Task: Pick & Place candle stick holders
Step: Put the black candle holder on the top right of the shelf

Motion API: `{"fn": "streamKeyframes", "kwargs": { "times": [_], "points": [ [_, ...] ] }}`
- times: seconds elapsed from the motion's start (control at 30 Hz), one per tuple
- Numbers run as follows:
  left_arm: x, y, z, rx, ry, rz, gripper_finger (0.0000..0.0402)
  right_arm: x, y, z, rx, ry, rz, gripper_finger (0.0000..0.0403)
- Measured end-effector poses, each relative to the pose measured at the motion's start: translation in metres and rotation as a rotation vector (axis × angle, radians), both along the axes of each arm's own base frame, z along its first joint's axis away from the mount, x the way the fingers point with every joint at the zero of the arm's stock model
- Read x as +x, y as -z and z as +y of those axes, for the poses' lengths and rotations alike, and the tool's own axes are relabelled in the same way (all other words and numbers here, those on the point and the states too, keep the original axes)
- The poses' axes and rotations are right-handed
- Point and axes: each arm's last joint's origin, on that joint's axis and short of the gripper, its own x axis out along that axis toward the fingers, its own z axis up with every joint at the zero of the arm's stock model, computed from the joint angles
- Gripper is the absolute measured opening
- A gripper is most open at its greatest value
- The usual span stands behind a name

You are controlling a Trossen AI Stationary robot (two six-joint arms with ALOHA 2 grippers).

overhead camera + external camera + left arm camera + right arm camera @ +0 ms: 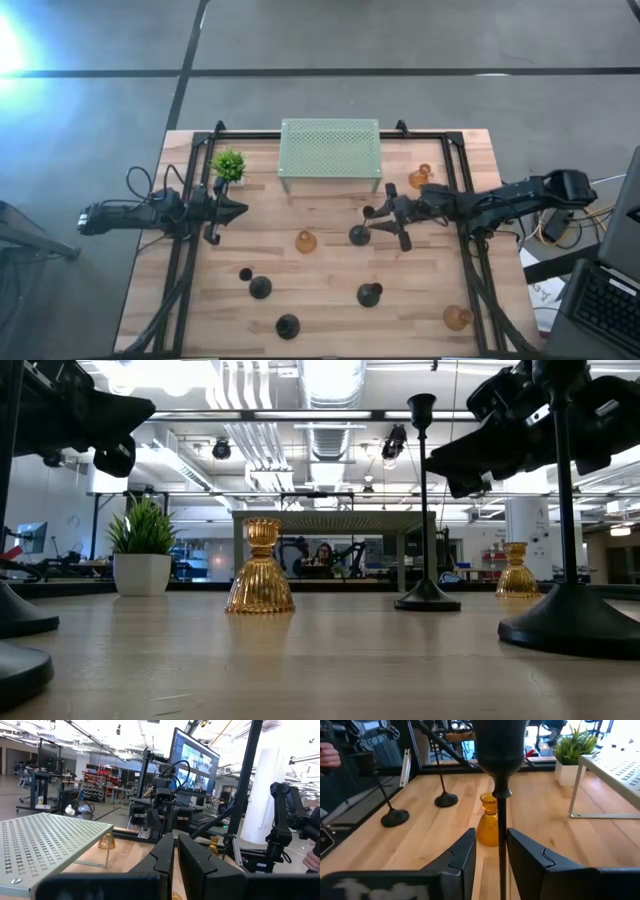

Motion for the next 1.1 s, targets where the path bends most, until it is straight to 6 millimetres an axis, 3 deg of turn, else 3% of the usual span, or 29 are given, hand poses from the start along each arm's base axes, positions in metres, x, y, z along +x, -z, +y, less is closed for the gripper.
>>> {"fn": "streamKeyframes", "kwargs": {
  "times": [0.3,0.5,0.6,0.8,1.1],
  "points": [
    [0.000,-0.001,0.000,0.030,-0.007,-0.010,0.0028,0.021,0.002,0.000,-0.020,-0.009,0.035,0.0078],
    [0.000,-0.001,0.000,0.031,-0.006,-0.008,0.0028,0.030,-0.004,0.001,-0.032,-0.014,0.022,0.0020],
    [0.000,-0.001,0.000,0.027,-0.005,-0.007,0.0028,0.033,-0.012,0.001,-0.038,-0.020,0.008,0.0012],
    [0.000,-0.001,0.000,0.017,-0.003,-0.008,0.0028,0.043,-0.057,-0.002,-0.043,-0.005,0.093,0.0010],
    [0.000,-0.001,0.000,0.005,-0.001,-0.016,0.0028,0.051,-0.160,-0.028,-0.195,0.078,0.088,0.0009]
  ]
}}
